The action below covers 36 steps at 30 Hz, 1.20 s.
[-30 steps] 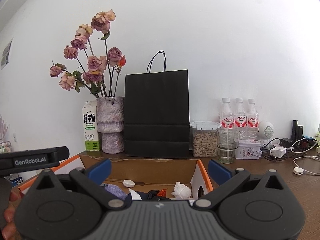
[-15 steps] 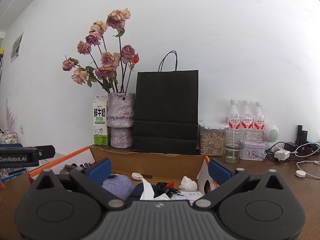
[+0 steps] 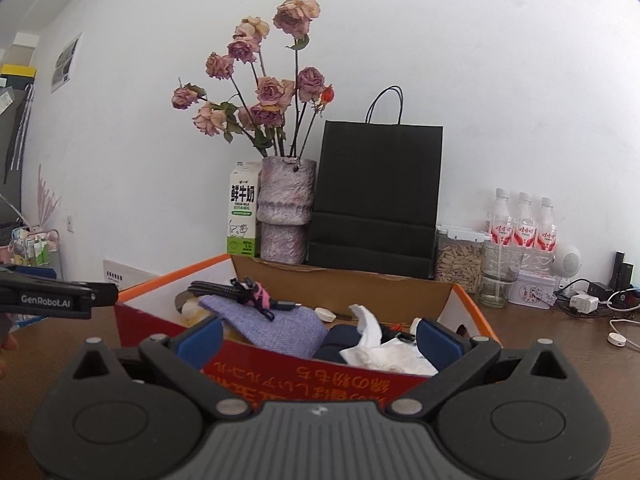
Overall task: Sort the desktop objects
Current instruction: 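Move both tools out of the box back over the table, then grasp the translucent plastic bag with the right tool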
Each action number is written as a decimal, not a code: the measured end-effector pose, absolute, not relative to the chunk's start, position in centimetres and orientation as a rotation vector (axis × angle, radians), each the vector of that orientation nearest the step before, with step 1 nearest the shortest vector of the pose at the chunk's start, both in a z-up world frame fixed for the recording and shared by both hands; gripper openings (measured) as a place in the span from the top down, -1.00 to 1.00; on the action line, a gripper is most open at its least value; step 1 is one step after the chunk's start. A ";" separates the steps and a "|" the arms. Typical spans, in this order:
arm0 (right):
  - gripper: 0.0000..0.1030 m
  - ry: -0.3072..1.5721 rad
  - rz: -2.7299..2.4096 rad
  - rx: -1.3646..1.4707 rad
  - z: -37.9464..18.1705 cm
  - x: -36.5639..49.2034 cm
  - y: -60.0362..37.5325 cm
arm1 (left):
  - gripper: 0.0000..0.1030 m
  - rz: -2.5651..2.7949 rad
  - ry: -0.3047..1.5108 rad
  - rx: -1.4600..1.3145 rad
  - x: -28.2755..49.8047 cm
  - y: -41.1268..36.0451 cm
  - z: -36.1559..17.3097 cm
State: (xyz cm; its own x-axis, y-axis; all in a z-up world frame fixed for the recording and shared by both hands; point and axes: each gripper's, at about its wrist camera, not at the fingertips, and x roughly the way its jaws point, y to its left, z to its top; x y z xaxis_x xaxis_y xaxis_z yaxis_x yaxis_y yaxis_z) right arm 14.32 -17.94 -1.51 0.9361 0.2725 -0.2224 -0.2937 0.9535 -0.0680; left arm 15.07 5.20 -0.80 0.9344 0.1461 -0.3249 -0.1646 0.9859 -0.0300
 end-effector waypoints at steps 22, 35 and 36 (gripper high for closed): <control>-0.86 0.513 0.400 -0.086 -4.0 15.8 -10.4 | -1.00 0.145 0.479 -0.088 14.5 8.1 -2.3; 0.22 0.473 0.387 -0.040 -3.7 14.5 -13.2 | -1.00 0.104 0.532 -0.069 15.2 7.4 -2.7; 0.22 0.469 0.377 -0.037 -3.6 14.4 -13.8 | -1.00 0.098 0.533 -0.062 15.3 7.2 -2.6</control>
State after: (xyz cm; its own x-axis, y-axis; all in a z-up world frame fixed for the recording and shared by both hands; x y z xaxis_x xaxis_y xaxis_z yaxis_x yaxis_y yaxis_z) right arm 14.37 -13.80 -3.62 0.8245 0.3460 -0.4477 -0.3628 0.9305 0.0509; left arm 15.27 7.23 -2.65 0.8568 0.0772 -0.5098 -0.1092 0.9935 -0.0332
